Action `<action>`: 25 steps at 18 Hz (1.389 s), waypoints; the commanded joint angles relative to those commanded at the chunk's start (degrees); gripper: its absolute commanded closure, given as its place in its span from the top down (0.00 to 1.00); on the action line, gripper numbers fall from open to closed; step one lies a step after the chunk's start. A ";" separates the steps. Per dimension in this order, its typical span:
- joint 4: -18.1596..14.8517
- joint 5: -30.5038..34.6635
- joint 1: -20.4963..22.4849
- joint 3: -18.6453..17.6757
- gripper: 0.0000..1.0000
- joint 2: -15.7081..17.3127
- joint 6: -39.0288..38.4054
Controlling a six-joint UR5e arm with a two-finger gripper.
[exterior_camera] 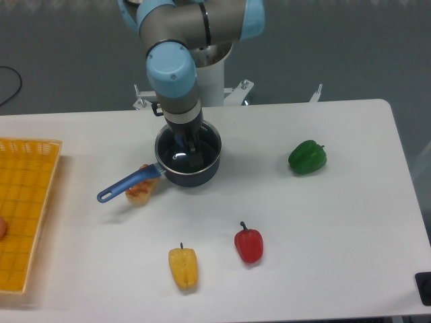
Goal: Open the lid
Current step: 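Lower the gripper onto the glass lid knob of the blue saucepan, then close the gripper on the lid knob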
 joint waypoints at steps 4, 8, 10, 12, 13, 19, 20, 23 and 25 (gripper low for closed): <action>0.09 0.53 -0.09 -0.36 1.00 0.00 0.09; 0.44 0.97 -0.09 -2.29 1.00 0.09 0.00; 0.88 1.15 -0.09 -3.08 1.00 0.18 0.00; 2.46 1.06 -0.18 -3.96 1.00 0.53 0.00; 3.42 1.06 -0.09 -4.75 1.00 0.70 0.00; 4.31 1.06 -1.40 -5.46 1.00 0.97 -1.05; 4.40 1.06 -1.41 -5.55 1.00 1.05 -1.05; 4.66 1.24 -1.76 -5.72 1.00 0.97 -1.14; 5.63 1.24 -1.76 -6.69 1.00 1.05 -1.14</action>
